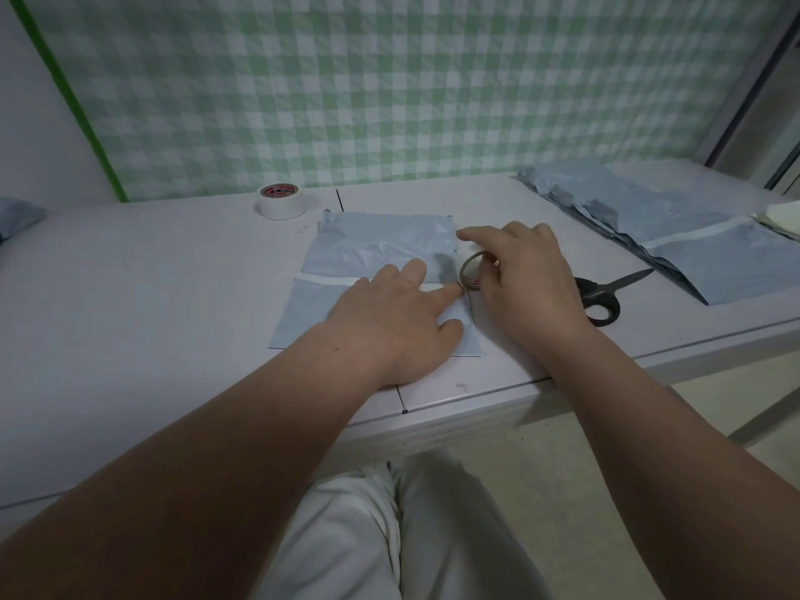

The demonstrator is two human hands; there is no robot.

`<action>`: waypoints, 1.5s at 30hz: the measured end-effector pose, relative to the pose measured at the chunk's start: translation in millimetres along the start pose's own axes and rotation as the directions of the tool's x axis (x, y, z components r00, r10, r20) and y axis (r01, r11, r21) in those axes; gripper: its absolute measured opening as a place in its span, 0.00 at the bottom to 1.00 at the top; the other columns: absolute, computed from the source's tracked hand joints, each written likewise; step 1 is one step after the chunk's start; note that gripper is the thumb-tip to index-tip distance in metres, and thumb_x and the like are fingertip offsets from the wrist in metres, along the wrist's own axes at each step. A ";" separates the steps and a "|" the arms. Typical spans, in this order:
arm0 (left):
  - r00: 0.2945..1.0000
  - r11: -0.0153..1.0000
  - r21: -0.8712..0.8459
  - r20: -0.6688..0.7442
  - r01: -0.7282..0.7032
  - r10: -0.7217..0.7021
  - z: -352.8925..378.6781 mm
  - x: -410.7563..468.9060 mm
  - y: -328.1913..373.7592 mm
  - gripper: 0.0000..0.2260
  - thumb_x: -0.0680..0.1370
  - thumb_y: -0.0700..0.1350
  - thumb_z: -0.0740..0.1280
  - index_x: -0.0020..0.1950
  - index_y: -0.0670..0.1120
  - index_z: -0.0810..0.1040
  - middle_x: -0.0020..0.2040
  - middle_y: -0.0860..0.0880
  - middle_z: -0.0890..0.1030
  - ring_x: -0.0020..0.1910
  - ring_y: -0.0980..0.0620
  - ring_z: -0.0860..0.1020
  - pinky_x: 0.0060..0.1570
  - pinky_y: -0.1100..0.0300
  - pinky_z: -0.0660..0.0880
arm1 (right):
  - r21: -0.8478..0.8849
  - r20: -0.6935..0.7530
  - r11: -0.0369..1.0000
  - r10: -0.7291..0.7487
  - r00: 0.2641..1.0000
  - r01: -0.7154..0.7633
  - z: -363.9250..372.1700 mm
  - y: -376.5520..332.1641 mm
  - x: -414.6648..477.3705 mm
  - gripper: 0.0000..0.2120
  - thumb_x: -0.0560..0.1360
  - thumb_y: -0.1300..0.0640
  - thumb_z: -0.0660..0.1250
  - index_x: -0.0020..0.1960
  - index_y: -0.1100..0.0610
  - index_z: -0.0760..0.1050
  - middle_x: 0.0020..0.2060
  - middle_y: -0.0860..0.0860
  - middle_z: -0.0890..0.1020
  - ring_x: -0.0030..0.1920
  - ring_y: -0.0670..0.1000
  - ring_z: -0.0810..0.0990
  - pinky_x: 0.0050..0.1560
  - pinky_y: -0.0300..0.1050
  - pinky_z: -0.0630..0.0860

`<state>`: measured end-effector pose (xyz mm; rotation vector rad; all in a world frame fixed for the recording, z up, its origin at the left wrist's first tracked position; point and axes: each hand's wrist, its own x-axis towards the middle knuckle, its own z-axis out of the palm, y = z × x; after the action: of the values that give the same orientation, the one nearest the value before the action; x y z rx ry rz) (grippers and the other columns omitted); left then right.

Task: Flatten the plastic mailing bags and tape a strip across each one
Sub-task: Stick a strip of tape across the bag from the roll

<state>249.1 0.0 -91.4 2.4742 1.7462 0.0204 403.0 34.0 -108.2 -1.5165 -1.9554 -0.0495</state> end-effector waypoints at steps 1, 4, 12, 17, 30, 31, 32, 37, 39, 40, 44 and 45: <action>1.000 1.000 0.000 0.003 0.002 -0.002 0.0 0.4 0.0 0.23 0.81 0.58 0.47 0.76 0.60 0.53 0.68 0.48 0.61 0.67 0.48 0.60 0.63 0.51 0.62 | 0.014 0.007 1.000 0.021 1.000 -0.021 -0.9 0.3 0.2 0.21 0.76 0.64 0.57 0.65 0.49 0.74 0.46 0.51 0.76 0.51 0.55 0.69 0.47 0.48 0.69; 1.000 1.000 0.004 0.006 0.001 -0.001 -0.3 0.9 0.8 0.23 0.80 0.58 0.48 0.76 0.60 0.53 0.68 0.48 0.61 0.66 0.47 0.60 0.63 0.50 0.62 | 0.061 0.049 0.996 0.064 0.997 -0.066 -3.3 0.7 0.8 0.23 0.76 0.64 0.56 0.67 0.48 0.72 0.49 0.51 0.76 0.52 0.55 0.73 0.50 0.48 0.71; 1.000 1.000 0.014 0.004 0.004 -0.004 0.3 0.1 1.3 0.23 0.81 0.57 0.48 0.76 0.59 0.52 0.68 0.48 0.60 0.66 0.47 0.60 0.65 0.49 0.62 | 0.038 0.036 0.995 0.096 0.995 -0.097 -5.8 -3.8 -1.8 0.25 0.75 0.65 0.55 0.68 0.48 0.72 0.51 0.54 0.78 0.54 0.56 0.75 0.53 0.53 0.72; 1.000 1.000 0.015 0.006 0.003 -0.003 -0.4 -0.3 1.8 0.24 0.81 0.57 0.47 0.77 0.59 0.51 0.69 0.48 0.60 0.67 0.46 0.60 0.66 0.48 0.61 | 0.001 0.016 0.989 0.149 0.989 -0.149 -6.8 0.1 -0.6 0.25 0.75 0.65 0.55 0.68 0.49 0.72 0.52 0.56 0.77 0.54 0.57 0.74 0.48 0.48 0.68; 0.999 0.999 0.028 0.009 0.034 -0.034 0.4 1.1 8.6 0.23 0.80 0.55 0.47 0.76 0.61 0.51 0.69 0.47 0.59 0.68 0.46 0.59 0.68 0.44 0.60 | -0.039 0.032 0.991 0.126 0.992 -0.125 -4.6 -2.5 -0.3 0.25 0.73 0.65 0.56 0.66 0.49 0.73 0.49 0.56 0.77 0.53 0.58 0.74 0.47 0.49 0.70; 0.999 0.999 0.029 0.001 0.040 -0.040 0.6 0.5 9.6 0.23 0.80 0.55 0.46 0.76 0.60 0.52 0.69 0.47 0.59 0.68 0.45 0.59 0.67 0.43 0.61 | -0.040 0.036 0.991 0.131 0.991 -0.129 -5.1 -2.7 -0.6 0.25 0.72 0.66 0.57 0.66 0.49 0.73 0.50 0.56 0.77 0.53 0.57 0.74 0.47 0.49 0.70; 0.999 0.998 0.033 -0.010 0.049 -0.048 0.3 -0.1 11.1 0.22 0.81 0.54 0.46 0.76 0.60 0.53 0.68 0.47 0.60 0.67 0.45 0.60 0.65 0.43 0.62 | -0.043 0.038 0.990 0.135 0.990 -0.134 -5.6 -2.7 -0.5 0.26 0.72 0.66 0.57 0.67 0.49 0.72 0.50 0.56 0.77 0.53 0.57 0.74 0.46 0.49 0.70; 0.990 0.988 0.079 -0.042 0.135 -0.132 -3.5 -1.5 20.6 0.21 0.81 0.54 0.46 0.73 0.56 0.61 0.63 0.47 0.65 0.63 0.45 0.64 0.59 0.43 0.67 | -0.043 0.041 0.986 0.160 0.986 -0.158 -4.6 -2.1 -0.4 0.25 0.73 0.65 0.57 0.68 0.50 0.72 0.50 0.57 0.77 0.53 0.58 0.74 0.45 0.48 0.68; 0.985 0.981 0.108 -0.072 0.162 -0.155 -5.7 -2.6 19.9 0.19 0.81 0.53 0.46 0.68 0.52 0.67 0.60 0.47 0.67 0.62 0.46 0.66 0.58 0.45 0.67 | -0.035 0.043 0.985 0.170 0.984 -0.169 -5.4 -2.2 0.2 0.25 0.73 0.66 0.57 0.68 0.50 0.72 0.50 0.57 0.77 0.53 0.58 0.74 0.46 0.49 0.69; 0.983 0.978 0.118 -0.084 0.171 -0.162 -6.5 -3.7 18.0 0.19 0.81 0.53 0.46 0.66 0.51 0.69 0.59 0.47 0.68 0.61 0.45 0.67 0.57 0.46 0.66 | -0.031 0.042 0.985 0.174 0.984 -0.173 -5.8 -2.4 0.3 0.26 0.73 0.66 0.56 0.68 0.51 0.72 0.50 0.57 0.77 0.54 0.58 0.74 0.47 0.50 0.70; 0.975 0.969 0.139 -0.114 0.204 -0.189 -5.9 -10.4 3.4 0.19 0.80 0.53 0.46 0.62 0.49 0.70 0.58 0.47 0.69 0.60 0.45 0.68 0.59 0.45 0.66 | -0.029 0.030 0.984 0.176 0.984 -0.175 -5.4 -1.6 0.0 0.26 0.72 0.67 0.56 0.68 0.50 0.72 0.50 0.57 0.77 0.54 0.59 0.73 0.46 0.49 0.68; 0.972 0.967 0.137 -0.127 0.213 -0.196 -5.5 -12.4 -1.1 0.18 0.80 0.53 0.46 0.61 0.49 0.70 0.56 0.48 0.68 0.59 0.46 0.68 0.59 0.45 0.66 | -0.029 0.031 0.984 0.178 0.984 -0.177 -5.3 -1.6 0.0 0.26 0.72 0.67 0.56 0.68 0.50 0.72 0.50 0.57 0.77 0.54 0.59 0.73 0.46 0.48 0.67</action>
<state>243.5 -10.8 -85.4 2.4204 2.1175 0.0110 404.0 31.3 -103.6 -1.7129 -1.8442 0.0270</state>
